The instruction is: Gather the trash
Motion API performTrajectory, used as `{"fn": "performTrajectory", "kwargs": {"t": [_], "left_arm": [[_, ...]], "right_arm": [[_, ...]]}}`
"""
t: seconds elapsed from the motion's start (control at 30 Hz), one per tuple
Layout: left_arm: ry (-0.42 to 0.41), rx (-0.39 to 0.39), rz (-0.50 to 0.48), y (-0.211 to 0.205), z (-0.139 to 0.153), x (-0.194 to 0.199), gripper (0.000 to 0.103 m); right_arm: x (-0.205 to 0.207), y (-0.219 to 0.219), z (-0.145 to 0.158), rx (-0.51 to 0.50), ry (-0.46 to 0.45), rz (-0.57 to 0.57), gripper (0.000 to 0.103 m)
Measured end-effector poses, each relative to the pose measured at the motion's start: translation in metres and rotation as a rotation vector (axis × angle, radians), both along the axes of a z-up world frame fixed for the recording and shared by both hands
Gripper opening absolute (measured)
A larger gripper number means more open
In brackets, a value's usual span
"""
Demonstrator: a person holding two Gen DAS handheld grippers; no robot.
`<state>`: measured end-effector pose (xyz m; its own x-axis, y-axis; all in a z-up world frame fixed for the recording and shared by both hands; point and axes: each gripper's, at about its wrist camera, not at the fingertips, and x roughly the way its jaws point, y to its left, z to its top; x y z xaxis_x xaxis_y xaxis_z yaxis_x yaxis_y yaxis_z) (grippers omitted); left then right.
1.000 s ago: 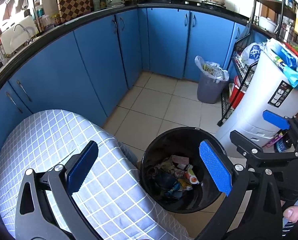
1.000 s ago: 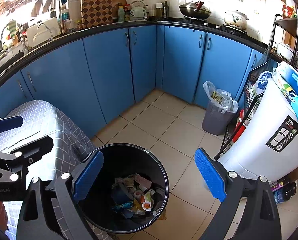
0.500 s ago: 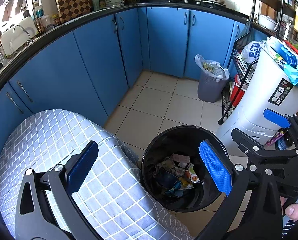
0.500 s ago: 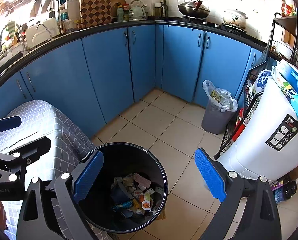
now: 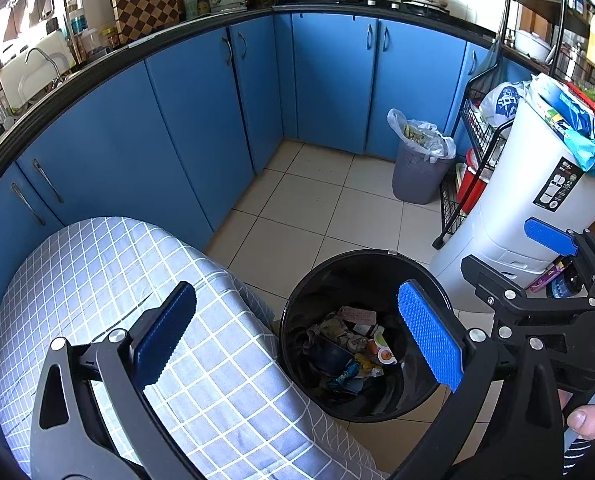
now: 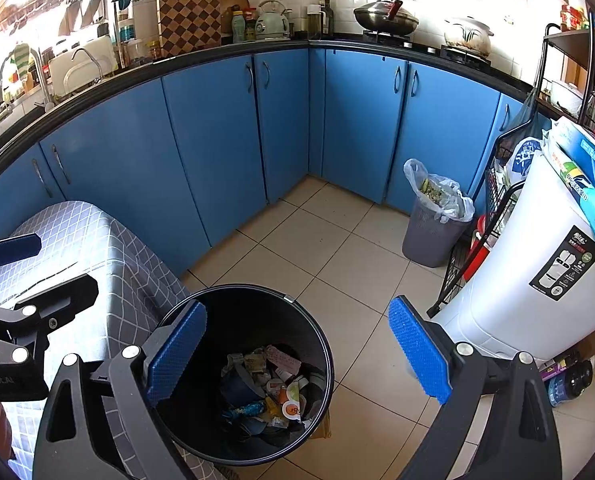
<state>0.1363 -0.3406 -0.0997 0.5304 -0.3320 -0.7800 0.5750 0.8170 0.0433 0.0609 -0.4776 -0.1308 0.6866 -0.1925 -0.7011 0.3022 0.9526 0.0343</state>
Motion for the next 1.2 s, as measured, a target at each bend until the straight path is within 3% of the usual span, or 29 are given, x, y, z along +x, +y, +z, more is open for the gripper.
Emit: {"fn": "performTrajectory", "kwargs": {"t": [1.2], "left_arm": [[-0.038, 0.039, 0.002, -0.001, 0.002, -0.01, 0.1]], "right_arm": [[-0.003, 0.002, 0.001, 0.009, -0.001, 0.003, 0.09]]}}
